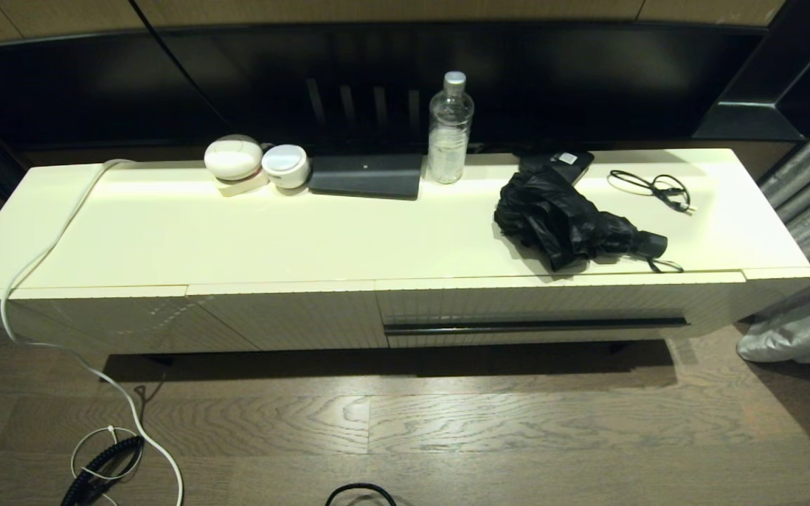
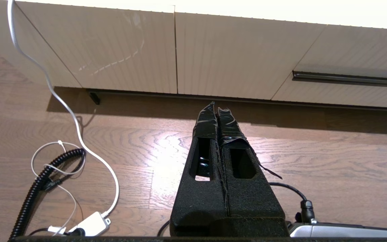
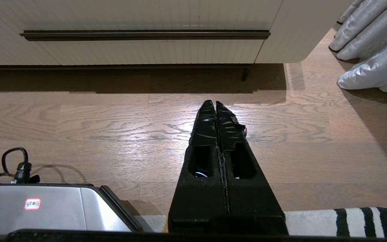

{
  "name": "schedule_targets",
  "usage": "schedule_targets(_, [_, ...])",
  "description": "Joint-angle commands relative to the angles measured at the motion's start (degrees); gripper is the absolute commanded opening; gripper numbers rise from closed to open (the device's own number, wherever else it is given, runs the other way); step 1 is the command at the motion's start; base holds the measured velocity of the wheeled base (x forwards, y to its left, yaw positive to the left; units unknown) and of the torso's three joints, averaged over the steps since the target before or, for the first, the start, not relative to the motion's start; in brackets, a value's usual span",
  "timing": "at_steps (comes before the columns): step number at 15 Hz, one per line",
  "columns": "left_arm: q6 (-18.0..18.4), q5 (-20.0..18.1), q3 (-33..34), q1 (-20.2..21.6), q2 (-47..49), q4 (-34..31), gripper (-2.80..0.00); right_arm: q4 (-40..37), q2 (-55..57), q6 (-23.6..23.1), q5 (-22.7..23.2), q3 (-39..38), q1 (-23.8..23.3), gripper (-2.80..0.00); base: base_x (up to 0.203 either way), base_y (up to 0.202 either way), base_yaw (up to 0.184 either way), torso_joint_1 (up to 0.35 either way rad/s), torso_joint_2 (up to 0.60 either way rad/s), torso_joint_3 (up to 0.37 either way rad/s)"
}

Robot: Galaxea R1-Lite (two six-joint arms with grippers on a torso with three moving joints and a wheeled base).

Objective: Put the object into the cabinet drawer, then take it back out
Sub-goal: Open the drawer

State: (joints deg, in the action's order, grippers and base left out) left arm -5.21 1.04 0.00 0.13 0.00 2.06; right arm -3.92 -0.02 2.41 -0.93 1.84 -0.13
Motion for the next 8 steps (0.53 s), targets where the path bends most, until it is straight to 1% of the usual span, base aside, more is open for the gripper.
schedule_targets(1, [-0.1, 0.0, 0.0, 0.0, -0.1, 0.0, -2.8, 0.0, -0.1, 0.0, 0.0, -0.1, 0.0, -2.8, 0.0, 0.0, 0.0, 0.0, 0.0, 0.0])
schedule_targets(4, [-0.1, 0.0, 0.0, 0.0, -0.1, 0.0, -2.8, 0.1, -0.1, -0.3, 0.0, -0.1, 0.0, -2.8, 0.0, 0.0, 0.0, 0.0, 0.0, 0.0])
schedule_targets(7, [-0.1, 0.0, 0.0, 0.0, -0.1, 0.0, -2.8, 0.1, -0.1, -2.3, 0.0, -0.2, 0.0, -2.8, 0.0, 0.0, 0.0, 0.0, 0.0, 0.0])
schedule_targets(8, [-0.1, 0.0, 0.0, 0.0, -0.1, 0.0, -2.8, 0.0, -0.1, -2.2, 0.0, -0.1, 0.0, -2.8, 0.0, 0.0, 0.0, 0.0, 0.0, 0.0])
